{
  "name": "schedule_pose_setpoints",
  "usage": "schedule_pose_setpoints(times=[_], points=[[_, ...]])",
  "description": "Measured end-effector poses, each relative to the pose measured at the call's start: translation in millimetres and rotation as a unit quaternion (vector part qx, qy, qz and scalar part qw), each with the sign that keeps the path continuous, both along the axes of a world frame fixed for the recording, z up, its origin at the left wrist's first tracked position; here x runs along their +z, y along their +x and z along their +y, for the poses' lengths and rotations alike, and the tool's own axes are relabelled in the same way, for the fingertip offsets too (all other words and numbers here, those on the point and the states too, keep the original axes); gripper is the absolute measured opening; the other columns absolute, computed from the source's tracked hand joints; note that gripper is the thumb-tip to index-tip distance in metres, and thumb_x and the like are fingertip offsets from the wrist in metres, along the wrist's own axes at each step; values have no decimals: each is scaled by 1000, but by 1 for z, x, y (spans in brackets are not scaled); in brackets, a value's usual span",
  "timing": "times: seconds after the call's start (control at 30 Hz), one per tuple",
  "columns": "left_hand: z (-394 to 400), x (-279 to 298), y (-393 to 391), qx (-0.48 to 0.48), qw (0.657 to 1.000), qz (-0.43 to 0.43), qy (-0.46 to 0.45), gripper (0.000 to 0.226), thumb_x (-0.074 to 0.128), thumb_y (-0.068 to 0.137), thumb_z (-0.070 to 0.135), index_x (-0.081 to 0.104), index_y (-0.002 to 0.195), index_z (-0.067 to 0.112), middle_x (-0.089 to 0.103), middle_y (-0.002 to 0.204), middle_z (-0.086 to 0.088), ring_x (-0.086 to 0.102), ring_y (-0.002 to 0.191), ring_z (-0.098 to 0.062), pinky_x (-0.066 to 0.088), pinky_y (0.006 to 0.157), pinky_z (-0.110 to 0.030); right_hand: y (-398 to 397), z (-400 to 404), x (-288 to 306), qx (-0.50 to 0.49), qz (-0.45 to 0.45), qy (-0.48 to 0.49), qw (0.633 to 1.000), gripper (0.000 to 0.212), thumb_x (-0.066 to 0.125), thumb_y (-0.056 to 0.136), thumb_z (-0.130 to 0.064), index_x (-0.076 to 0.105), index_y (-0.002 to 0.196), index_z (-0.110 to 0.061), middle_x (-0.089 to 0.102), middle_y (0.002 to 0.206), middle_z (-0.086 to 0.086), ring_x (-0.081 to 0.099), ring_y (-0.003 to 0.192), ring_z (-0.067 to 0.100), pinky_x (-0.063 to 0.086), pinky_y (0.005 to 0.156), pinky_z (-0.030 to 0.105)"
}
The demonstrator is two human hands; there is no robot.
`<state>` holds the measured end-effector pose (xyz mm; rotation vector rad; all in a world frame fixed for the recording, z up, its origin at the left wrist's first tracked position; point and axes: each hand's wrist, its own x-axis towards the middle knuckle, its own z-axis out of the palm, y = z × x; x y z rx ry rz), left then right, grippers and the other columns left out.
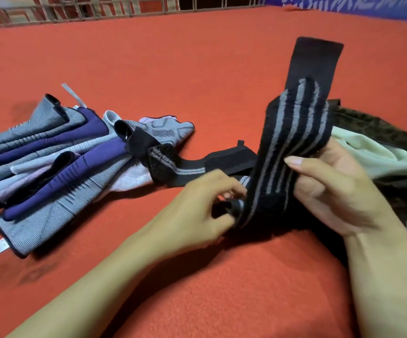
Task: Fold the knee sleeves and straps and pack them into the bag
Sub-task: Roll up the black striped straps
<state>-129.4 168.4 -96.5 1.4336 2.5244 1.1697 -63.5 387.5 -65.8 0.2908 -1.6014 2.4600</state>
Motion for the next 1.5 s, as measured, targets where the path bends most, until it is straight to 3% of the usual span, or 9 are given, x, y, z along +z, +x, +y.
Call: schedule_pose_setpoints(times=[0.2, 0.47, 0.6, 0.73, 1.0, 1.13, 1.27, 1.37, 1.5], points=[[-3, -15, -2, -89, 982, -69, -151, 38, 55, 100, 20, 62, 136, 28, 44, 149, 7, 39, 144, -17, 30, 122, -40, -7, 0, -11, -2, -43, 72, 996, 43, 57, 91, 5, 59, 132, -7, 64, 134, 21, 60, 130, 33, 50, 110, 43], [-1, 7, 6, -151, 947, -194, -205, 67, 37, 97, 29, 15, 156, 51, 8, 168, 27, 0, 151, 14, -2, 121, -14, -6, 1, -10, 30, -30, 60, 997, 47, 56, 94, 5, 58, 138, -9, 67, 132, 13, 62, 127, 27, 53, 105, 40], [-5, -1, 10, -133, 970, -117, -166, 81, 71, 95, 41, 26, 162, 32, 22, 168, 16, 15, 155, 0, 12, 129, -27, -8, -3, -11, 20, -42, 71, 996, 47, 51, 96, 9, 55, 140, -6, 66, 134, 16, 62, 126, 27, 54, 102, 35], [4, -12, 11, -77, 994, -48, -56, 25, 74, 96, 17, 69, 121, 19, 55, 142, 4, 51, 135, -9, 40, 117, -36, -7, -5, -8, 12, -43, 67, 997, 47, 50, 97, 9, 56, 140, -8, 68, 131, 14, 64, 125, 27, 54, 102, 37], [-5, 13, 8, -83, 983, -157, 38, 25, 70, 99, 8, 68, 124, 8, 63, 129, -7, 60, 125, -22, 49, 106, -52, -8, -5, -1, -143, -78, 49, 985, 81, 58, 101, 0, 19, 161, -36, 79, 102, 11, 76, 90, 19, 60, 70, 28], [-7, 34, 14, -48, 991, -61, 111, 25, 70, 95, 29, 69, 120, 22, 32, 151, -2, 25, 155, -22, 33, 124, -49, -6, -6, 0, -177, -34, 198, 964, 23, 59, 105, -31, 69, 126, -34, 77, 103, 11, 73, 94, 20, 57, 85, 48], [-10, 58, 17, -24, 979, -33, 199, 26, 68, 95, 30, 67, 120, 32, 37, 157, -10, 37, 150, -23, 33, 123, -53, -2, -15, -3, -93, -42, 182, 978, 40, 51, 91, -76, 78, 103, -49, 78, 111, -14, 70, 111, 5, 47, 109, 52], [-11, 67, 18, 3, 955, -92, 283, 24, 62, 102, 22, 65, 125, 22, 63, 138, -10, 61, 130, -21, 49, 110, -45, 0, -23, -1, -35, 9, 266, 963, 42, 39, 106, -47, 77, 105, -29, 80, 101, -1, 75, 99, 11, 57, 90, 33], [-13, 73, 14, 56, 915, -191, 350, 17, 64, 102, 31, 73, 117, 27, 74, 121, -2, 68, 118, -23, 53, 106, -54, 0, -27, 1, -5, 43, 336, 941, 39, 52, 100, -55, 65, 83, -23, 52, 50, -1, 46, 49, 4, 37, 55, 15]])
